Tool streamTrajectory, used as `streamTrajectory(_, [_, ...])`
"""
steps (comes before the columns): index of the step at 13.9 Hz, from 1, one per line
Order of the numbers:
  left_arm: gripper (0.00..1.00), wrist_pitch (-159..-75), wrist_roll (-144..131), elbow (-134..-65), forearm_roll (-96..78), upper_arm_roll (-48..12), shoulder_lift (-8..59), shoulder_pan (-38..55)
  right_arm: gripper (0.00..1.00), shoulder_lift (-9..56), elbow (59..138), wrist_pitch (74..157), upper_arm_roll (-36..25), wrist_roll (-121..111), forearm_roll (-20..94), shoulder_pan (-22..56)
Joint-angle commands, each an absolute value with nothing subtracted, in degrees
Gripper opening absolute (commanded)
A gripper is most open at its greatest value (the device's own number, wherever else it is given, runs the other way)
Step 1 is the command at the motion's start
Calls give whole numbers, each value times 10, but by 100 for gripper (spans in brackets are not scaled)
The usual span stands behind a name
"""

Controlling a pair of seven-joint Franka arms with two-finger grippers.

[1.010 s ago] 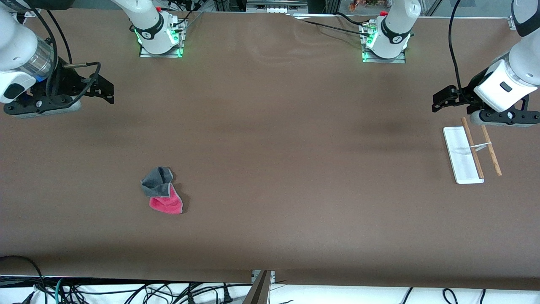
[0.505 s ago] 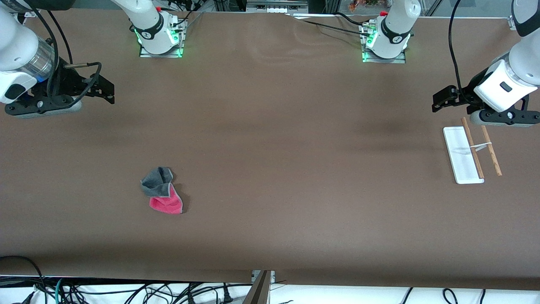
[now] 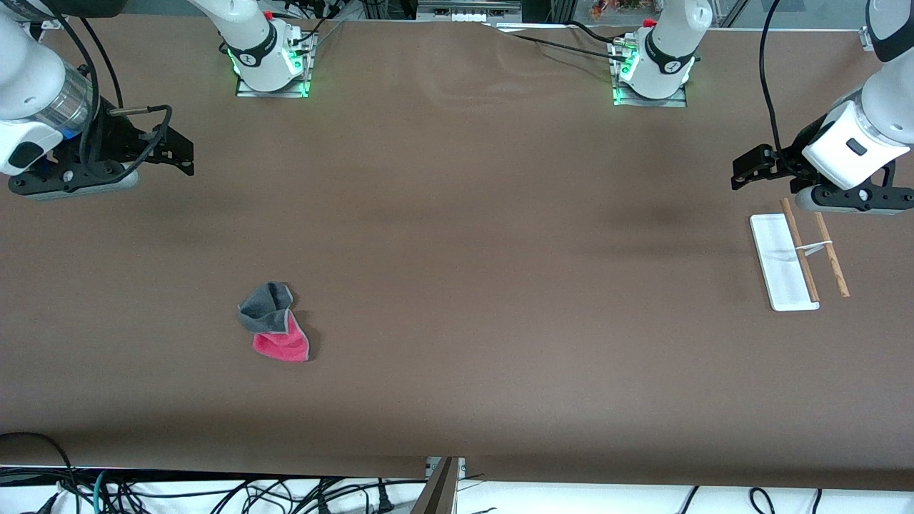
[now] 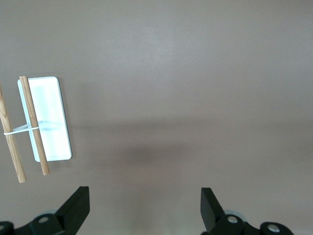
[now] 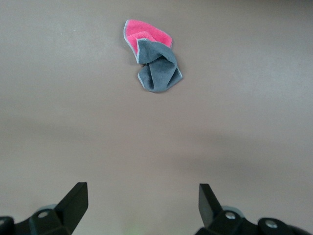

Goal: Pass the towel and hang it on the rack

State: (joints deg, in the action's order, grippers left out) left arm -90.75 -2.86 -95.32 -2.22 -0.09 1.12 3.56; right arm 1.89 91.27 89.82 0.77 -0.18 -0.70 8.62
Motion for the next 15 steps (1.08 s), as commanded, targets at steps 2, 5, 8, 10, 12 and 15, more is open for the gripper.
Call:
streamTrajectory(2, [100, -894, -17, -935, -28, -2, 19, 31, 100, 23, 903, 881, 9, -4, 4, 85])
streamTrajectory(5, [100, -893, -17, -935, -28, -2, 18, 31, 100, 32, 903, 882, 9, -4, 3, 86])
streamTrajectory(8, [100, -893, -18, -935, -28, -2, 18, 31, 100, 55, 901, 891, 9, -4, 4, 92])
streamTrajectory(10, [100, -893, -17, -935, -28, -2, 18, 31, 100, 80, 899, 912, 9, -4, 4, 97])
streamTrajectory(12, [100, -893, -17, -935, -28, -2, 18, 31, 100, 129, 897, 961, 10, -6, 4, 107])
streamTrajectory(15, [100, -894, -18, -935, -28, -2, 18, 31, 100, 250, 813, 1019, 11, -33, 6, 120])
